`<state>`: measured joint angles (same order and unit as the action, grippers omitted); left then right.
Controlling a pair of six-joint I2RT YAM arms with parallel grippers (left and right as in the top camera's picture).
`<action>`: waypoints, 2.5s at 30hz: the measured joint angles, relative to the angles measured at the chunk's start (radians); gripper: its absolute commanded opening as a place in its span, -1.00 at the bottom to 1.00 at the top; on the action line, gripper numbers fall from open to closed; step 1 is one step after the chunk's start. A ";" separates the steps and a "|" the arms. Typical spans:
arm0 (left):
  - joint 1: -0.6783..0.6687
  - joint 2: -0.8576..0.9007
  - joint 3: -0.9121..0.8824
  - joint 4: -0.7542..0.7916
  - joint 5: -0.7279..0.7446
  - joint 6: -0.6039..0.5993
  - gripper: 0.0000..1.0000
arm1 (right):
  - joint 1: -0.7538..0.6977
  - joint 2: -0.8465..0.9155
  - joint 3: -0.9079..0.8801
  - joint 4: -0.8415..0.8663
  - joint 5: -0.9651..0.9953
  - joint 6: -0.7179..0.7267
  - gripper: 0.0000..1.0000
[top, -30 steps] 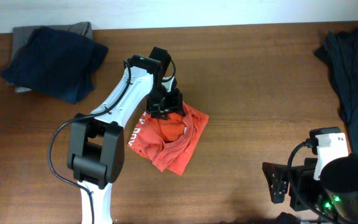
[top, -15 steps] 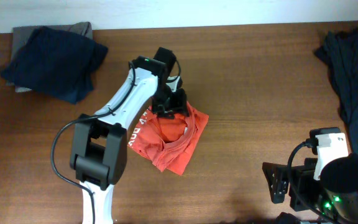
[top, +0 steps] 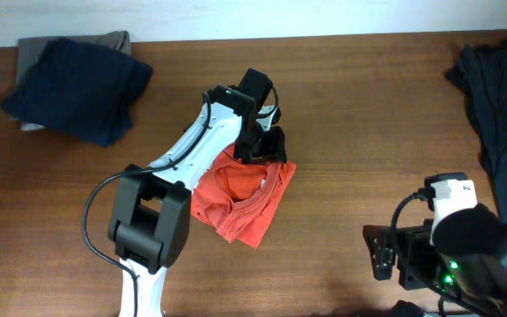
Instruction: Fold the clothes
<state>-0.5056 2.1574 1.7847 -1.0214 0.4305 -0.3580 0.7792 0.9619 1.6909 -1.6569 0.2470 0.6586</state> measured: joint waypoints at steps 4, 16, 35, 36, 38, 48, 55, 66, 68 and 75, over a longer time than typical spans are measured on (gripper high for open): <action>-0.018 0.000 0.000 0.003 -0.002 0.000 0.00 | 0.000 0.026 0.000 0.000 0.000 0.000 0.98; -0.146 0.000 0.000 0.013 -0.024 0.003 0.00 | 0.000 0.045 0.000 -0.016 0.000 0.000 0.98; -0.225 -0.138 0.043 -0.090 -0.153 -0.045 0.02 | 0.000 0.045 0.000 -0.027 0.000 -0.001 0.98; -0.214 -0.152 0.046 -0.096 -0.168 -0.068 0.01 | 0.000 0.045 0.000 -0.027 0.000 -0.001 0.98; -0.180 -0.168 0.052 -0.102 -0.190 -0.121 0.01 | 0.000 0.045 0.000 -0.027 0.000 0.000 0.98; -0.078 -0.158 0.053 -0.112 -0.238 -0.285 0.01 | 0.000 0.045 0.000 -0.027 0.000 0.000 0.98; -0.083 -0.092 0.053 -0.113 -0.236 -0.356 0.01 | 0.000 0.045 0.000 -0.027 0.000 0.000 0.98; -0.083 -0.036 0.053 -0.100 -0.233 -0.465 0.00 | 0.000 0.045 0.000 -0.035 0.000 -0.002 0.98; -0.083 -0.035 0.053 -0.095 -0.233 -0.480 0.00 | 0.000 0.045 0.000 -0.035 0.007 -0.004 0.98; -0.083 -0.035 0.053 -0.074 -0.233 -0.519 0.00 | 0.000 0.045 0.000 -0.035 0.019 -0.009 0.98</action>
<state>-0.5888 2.1227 1.8381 -1.0950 0.1974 -0.8768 0.7792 1.0073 1.6909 -1.6924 0.2657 0.6495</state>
